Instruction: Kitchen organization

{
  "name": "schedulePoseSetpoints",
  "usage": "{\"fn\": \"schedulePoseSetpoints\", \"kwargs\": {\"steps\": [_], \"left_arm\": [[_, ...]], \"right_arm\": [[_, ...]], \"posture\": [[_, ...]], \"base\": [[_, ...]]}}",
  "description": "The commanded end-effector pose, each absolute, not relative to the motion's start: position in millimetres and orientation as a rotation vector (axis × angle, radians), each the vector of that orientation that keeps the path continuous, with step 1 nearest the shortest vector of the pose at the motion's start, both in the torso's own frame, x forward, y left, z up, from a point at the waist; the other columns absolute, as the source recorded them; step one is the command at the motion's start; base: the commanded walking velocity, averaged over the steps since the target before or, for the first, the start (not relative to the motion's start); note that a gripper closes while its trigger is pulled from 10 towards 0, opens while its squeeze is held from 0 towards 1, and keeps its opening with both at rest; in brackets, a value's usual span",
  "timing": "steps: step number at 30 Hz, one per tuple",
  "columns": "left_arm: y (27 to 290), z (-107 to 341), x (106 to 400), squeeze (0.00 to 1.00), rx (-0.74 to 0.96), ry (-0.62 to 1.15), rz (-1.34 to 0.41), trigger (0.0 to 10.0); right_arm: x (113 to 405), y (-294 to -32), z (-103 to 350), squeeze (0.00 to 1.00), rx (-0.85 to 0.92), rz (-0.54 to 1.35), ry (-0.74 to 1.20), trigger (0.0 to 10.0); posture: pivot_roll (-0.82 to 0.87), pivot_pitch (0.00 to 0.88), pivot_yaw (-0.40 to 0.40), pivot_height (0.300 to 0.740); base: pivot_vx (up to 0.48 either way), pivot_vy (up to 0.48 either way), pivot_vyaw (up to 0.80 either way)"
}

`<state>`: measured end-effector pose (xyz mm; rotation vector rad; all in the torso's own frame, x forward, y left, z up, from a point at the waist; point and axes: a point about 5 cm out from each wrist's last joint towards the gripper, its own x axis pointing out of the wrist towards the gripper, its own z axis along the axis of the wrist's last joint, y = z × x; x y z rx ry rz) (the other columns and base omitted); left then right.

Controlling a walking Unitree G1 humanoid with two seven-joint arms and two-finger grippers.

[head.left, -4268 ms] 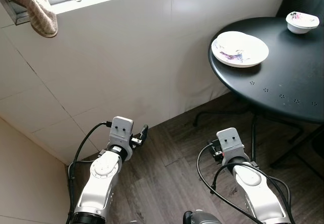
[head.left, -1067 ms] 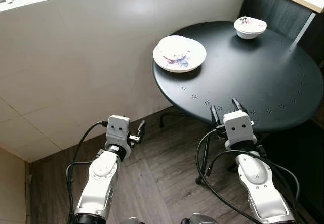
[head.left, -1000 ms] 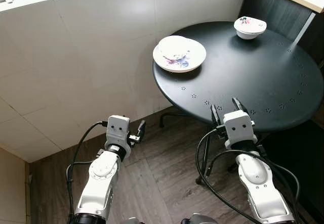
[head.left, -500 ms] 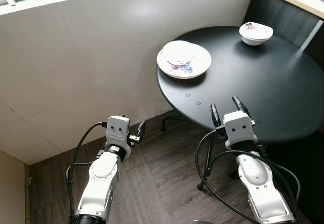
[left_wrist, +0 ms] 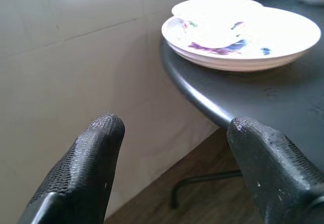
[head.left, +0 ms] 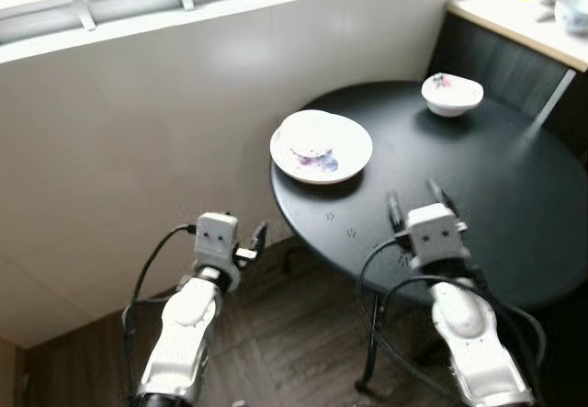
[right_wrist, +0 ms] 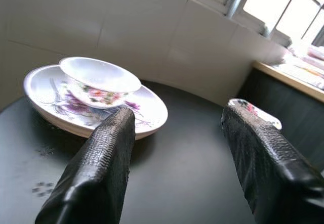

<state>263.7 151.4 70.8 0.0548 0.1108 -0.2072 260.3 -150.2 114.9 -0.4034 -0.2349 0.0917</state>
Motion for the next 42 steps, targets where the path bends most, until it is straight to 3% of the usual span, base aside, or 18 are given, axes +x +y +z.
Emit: {"fn": "schedulePoseSetpoints", "kwargs": {"steps": [1, 12, 17, 29, 37, 42], "left_arm": [[144.1, 70.0, 264.2, 0.0, 0.04, 0.104, -0.227, 10.0], [144.0, 67.7, 264.4, 0.0, 0.041, 0.107, -0.228, 10.0], [143.6, 68.6, 265.6, 0.0, 0.029, 0.1, -0.225, 10.0], [143.6, 69.9, 268.3, 0.0, 0.022, 0.101, -0.231, 10.0], [141.8, 70.8, 270.4, 0.0, 0.019, 0.1, -0.232, 10.0], [140.5, 71.2, 271.7, 0.0, 0.018, 0.099, -0.234, 10.0]], "right_arm": [[260.8, -157.5, 114.2, 0.0, -0.419, 0.074, -0.229, 10.0], [265.2, -158.1, 109.4, 0.0, -0.419, 0.066, -0.192, 10.0], [266.5, -156.8, 108.3, 0.0, -0.432, 0.073, -0.184, 10.0], [279.0, -173.1, 110.0, 0.0, -0.289, -0.02, -0.117, 10.0], [305.1, -188.4, 111.4, 0.0, -0.072, -0.047, 0.001, 10.0], [318.7, -190.0, 115.2, 0.0, -0.031, 0.01, 0.049, 10.0]], "posture": [[-0.13, 0.015, 0.03, 0.74], [-0.13, 0.0, 0.028, 0.74], [-0.12, 0.004, 0.028, 0.74], [-0.12, 0.015, 0.037, 0.74], [-0.12, 0.018, 0.033, 0.74], [-0.12, 0.018, 0.032, 0.74]], "base": [[0.307, 0.0, 0.0], [0.297, 0.0, 0.0], [0.0, 0.0, 0.71], [0.0, 0.0, 0.07], [0.0, 0.0, 0.0], [0.0, 0.0, 0.0]]}}
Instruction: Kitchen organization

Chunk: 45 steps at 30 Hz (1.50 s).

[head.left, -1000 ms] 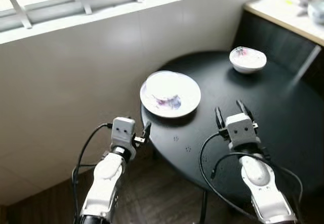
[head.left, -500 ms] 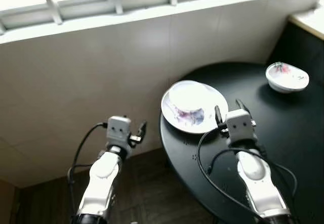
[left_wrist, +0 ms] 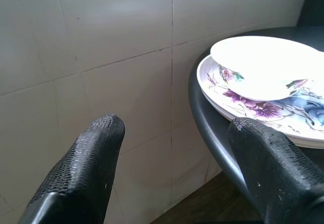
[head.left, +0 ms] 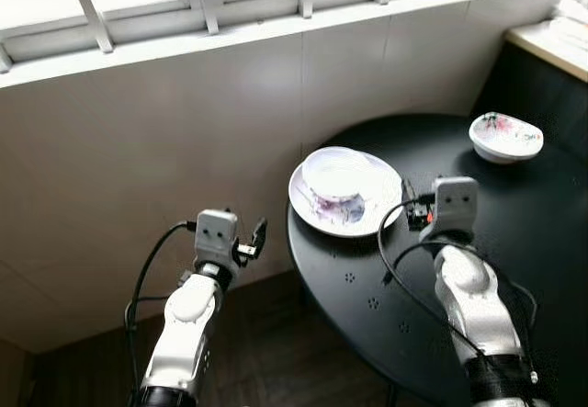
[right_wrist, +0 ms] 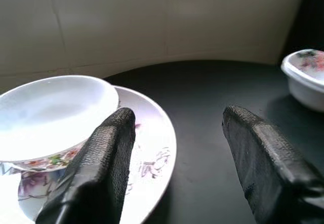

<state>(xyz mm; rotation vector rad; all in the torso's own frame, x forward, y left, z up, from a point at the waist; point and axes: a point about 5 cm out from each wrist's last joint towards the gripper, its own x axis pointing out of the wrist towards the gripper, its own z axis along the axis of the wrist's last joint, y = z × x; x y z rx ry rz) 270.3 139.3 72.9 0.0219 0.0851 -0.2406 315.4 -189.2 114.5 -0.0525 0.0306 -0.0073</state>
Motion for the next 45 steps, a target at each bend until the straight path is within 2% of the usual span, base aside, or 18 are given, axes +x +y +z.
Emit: {"fn": "schedulePoseSetpoints", "kwargs": {"steps": [1, 12, 16, 39, 40, 41, 43, 44, 45], "left_arm": [[140.3, 71.3, 272.0, 0.0, 0.018, 0.099, -0.234, 10.0], [138.7, 71.4, 273.2, 0.0, 0.014, 0.098, -0.233, 10.0], [138.7, 70.8, 273.1, 0.0, 0.014, 0.102, -0.236, 10.0], [139.2, 68.2, 271.6, 0.0, 0.004, 0.117, -0.24, 10.0], [139.1, 68.1, 271.6, 0.0, 0.003, 0.118, -0.24, 10.0], [139.2, 68.0, 271.7, 0.0, 0.002, 0.119, -0.24, 10.0], [139.6, 67.7, 271.9, 0.0, 0.0, 0.122, -0.24, 10.0], [139.6, 67.7, 271.9, 0.0, 0.0, 0.122, -0.241, 10.0], [139.6, 67.6, 272.0, 0.0, -0.001, 0.122, -0.241, 10.0]], "right_arm": [[321.0, -190.3, 115.5, 0.0, -0.017, 0.02, 0.059, 10.0], [349.7, -195.7, 122.5, 0.0, 0.144, 0.09, 0.146, 10.0], [355.5, -190.7, 118.3, 0.0, 0.265, 0.117, 0.197, 10.0], [355.2, -173.4, 93.9, 0.0, 0.593, 0.173, 0.357, 10.0], [354.8, -172.8, 92.6, 0.0, 0.605, 0.174, 0.366, 6.5], [354.4, -172.1, 91.0, 0.0, 0.617, 0.174, 0.378, 4.9], [353.2, -170.5, 86.8, 0.0, 0.632, 0.172, 0.41, 2.6], [353.2, -170.4, 86.3, 0.0, 0.634, 0.172, 0.414, 2.6], [352.7, -170.1, 84.7, 0.0, 0.635, 0.169, 0.427, 0.0]], "posture": [[-0.12, 0.018, 0.03, 0.74], [-0.1, 0.014, 0.026, 0.74], [-0.1, 0.014, 0.028, 0.74], [-0.09, 0.009, 0.03, 0.74], [-0.09, 0.009, 0.03, 0.74], [-0.09, 0.01, 0.029, 0.74], [-0.09, 0.01, 0.029, 0.74], [-0.09, 0.01, 0.029, 0.74], [-0.09, 0.01, 0.029, 0.74]], "base": [[0.0, 0.0, 0.0], [0.0, 0.0, 0.0], [0.0, 0.0, 0.0], [0.0, 0.0, 0.0], [0.0, 0.0, 0.0], [0.0, 0.0, 0.0], [0.0, 0.0, 0.0], [0.0, 0.0, 0.0], [0.0, 0.0, 0.0]]}}
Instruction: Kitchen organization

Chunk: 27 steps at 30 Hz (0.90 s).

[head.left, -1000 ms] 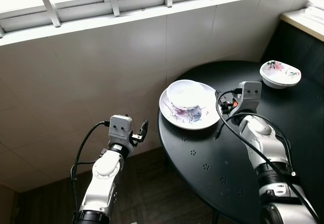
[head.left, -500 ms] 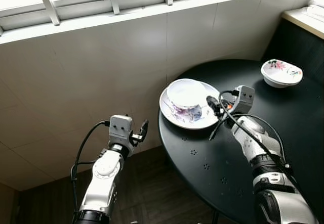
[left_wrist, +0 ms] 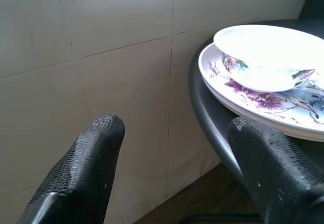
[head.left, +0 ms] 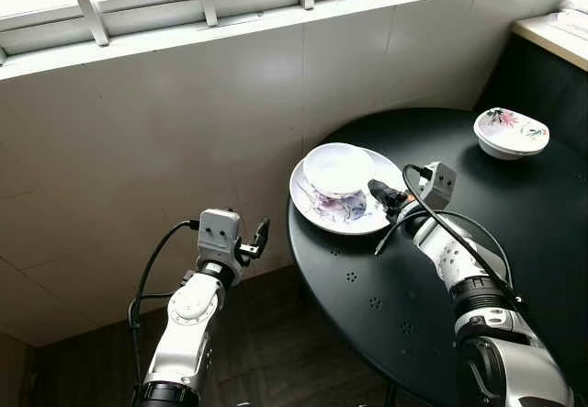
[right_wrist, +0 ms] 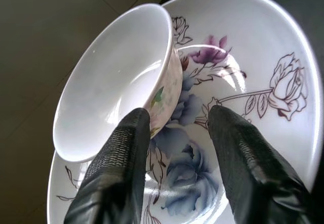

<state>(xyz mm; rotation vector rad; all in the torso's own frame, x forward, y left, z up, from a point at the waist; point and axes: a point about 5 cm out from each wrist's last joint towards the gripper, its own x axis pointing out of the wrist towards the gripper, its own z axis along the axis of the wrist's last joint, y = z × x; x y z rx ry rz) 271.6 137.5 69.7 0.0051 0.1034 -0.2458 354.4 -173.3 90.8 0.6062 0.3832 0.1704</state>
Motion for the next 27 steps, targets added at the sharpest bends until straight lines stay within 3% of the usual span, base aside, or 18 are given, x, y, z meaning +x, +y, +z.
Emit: {"fn": "schedulePoseSetpoints", "kwargs": {"steps": [1, 16, 27], "left_arm": [[139.7, 67.6, 272.0, 0.0, -0.002, 0.123, -0.241, 10.0], [139.9, 66.5, 272.5, 0.0, -0.013, 0.133, -0.241, 10.0], [139.9, 66.9, 272.6, 0.0, -0.017, 0.132, -0.239, 10.0]], "right_arm": [[352.1, -169.8, 82.8, 0.0, 0.637, 0.165, 0.442, 0.0], [352.6, -170.5, 83.9, 0.0, 0.709, 0.123, 0.421, 0.0], [358.1, -157.6, 136.0, 0.0, 0.607, 0.179, 0.133, 0.0]], "posture": [[-0.09, 0.01, 0.029, 0.74], [-0.09, 0.011, 0.03, 0.74], [-0.1, 0.014, 0.031, 0.74]], "base": [[0.0, 0.0, 0.0], [0.0, 0.0, 0.0], [0.0, 0.0, 0.0]]}}
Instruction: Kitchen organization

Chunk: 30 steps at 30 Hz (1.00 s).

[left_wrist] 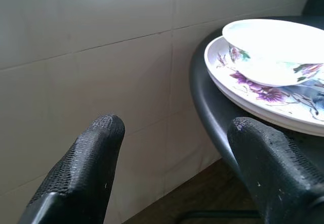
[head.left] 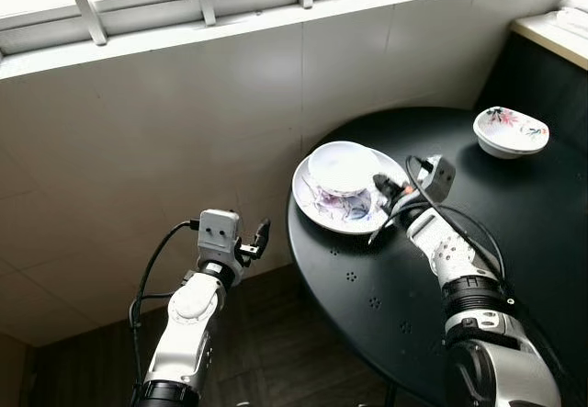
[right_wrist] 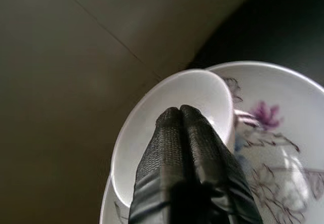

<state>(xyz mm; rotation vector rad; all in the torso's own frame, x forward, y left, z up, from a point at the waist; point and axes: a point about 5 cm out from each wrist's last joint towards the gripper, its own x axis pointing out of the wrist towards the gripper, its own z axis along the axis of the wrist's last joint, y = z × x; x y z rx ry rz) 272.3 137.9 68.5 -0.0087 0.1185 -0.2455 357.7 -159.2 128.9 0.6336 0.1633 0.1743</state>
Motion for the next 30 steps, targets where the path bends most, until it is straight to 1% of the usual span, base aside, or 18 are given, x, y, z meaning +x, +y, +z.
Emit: {"fn": "schedulePoseSetpoints", "kwargs": {"steps": [1, 7, 8, 9, 10, 11, 12, 16, 18, 20, 25, 30], "left_arm": [[139.9, 66.9, 272.6, 0.0, -0.018, 0.132, -0.24, 10.0], [139.5, 67.6, 272.8, 0.0, -0.021, 0.131, -0.239, 10.0], [139.4, 67.8, 273.1, 0.0, -0.021, 0.13, -0.239, 10.0], [139.3, 68.1, 273.4, 0.0, -0.021, 0.13, -0.239, 10.0], [139.3, 68.3, 273.6, 0.0, -0.021, 0.129, -0.238, 10.0], [139.2, 68.5, 273.8, 0.0, -0.021, 0.129, -0.238, 10.0], [139.5, 68.9, 273.9, 0.0, -0.022, 0.127, -0.238, 10.0], [139.7, 69.2, 274.2, 0.0, -0.024, 0.125, -0.237, 10.0], [139.6, 69.9, 274.8, 0.0, -0.024, 0.123, -0.238, 10.0], [139.3, 69.9, 275.0, 0.0, -0.026, 0.124, -0.239, 10.0], [139.0, 69.7, 275.7, 0.0, -0.022, 0.126, -0.24, 10.0], [139.3, 69.6, 276.1, 0.0, -0.019, 0.128, -0.241, 10.0]], "right_arm": [[356.4, -153.1, 142.5, 0.0, 0.596, 0.2, 0.102, 0.0], [351.8, -146.0, 144.0, 0.0, 0.581, 0.218, 0.102, 0.0], [352.2, -146.8, 142.6, 0.0, 0.569, 0.207, 0.115, 3.6], [352.2, -147.5, 142.0, 0.0, 0.56, 0.197, 0.122, 3.6], [352.9, -149.6, 141.0, 0.0, 0.565, 0.179, 0.124, 10.0], [353.4, -151.5, 141.5, 0.0, 0.575, 0.168, 0.112, 10.0], [353.5, -154.9, 143.5, 1.0, 0.572, 0.152, 0.094, 10.0], [354.6, -160.9, 141.7, 1.0, 0.559, 0.123, 0.096, 10.0], [359.6, -171.6, 136.7, 1.0, 0.564, 0.083, 0.111, 10.0], [363.1, -176.9, 134.1, 1.0, 0.579, 0.067, 0.126, 10.0], [373.6, -184.7, 132.5, 1.0, 0.61, 0.022, 0.167, 10.0], [379.3, -184.8, 134.7, 1.0, 0.615, 0.009, 0.189, 10.0]], "posture": [[-0.1, 0.016, 0.032, 0.74], [-0.09, 0.022, 0.03, 0.74], [-0.09, 0.026, 0.028, 0.74], [-0.09, 0.029, 0.028, 0.74], [-0.09, 0.031, 0.027, 0.74], [-0.09, 0.032, 0.026, 0.74], [-0.09, 0.033, 0.027, 0.74], [-0.09, 0.039, 0.027, 0.74], [-0.09, 0.036, 0.03, 0.74], [-0.08, 0.034, 0.03, 0.74], [-0.07, 0.032, 0.024, 0.74], [-0.07, 0.031, 0.023, 0.74]], "base": [[0.0, 0.0, 0.0], [0.0, 0.0, 0.0], [0.0, 0.0, 0.0], [0.0, 0.0, 0.0], [0.0, 0.0, 0.0], [0.0, 0.0, 0.0], [0.0, 0.0, 0.0], [0.0, 0.0, 0.0], [0.0, 0.0, 0.0], [0.0, 0.0, 0.0], [0.0, 0.0, 0.0], [0.0, 0.0, 0.0]]}}
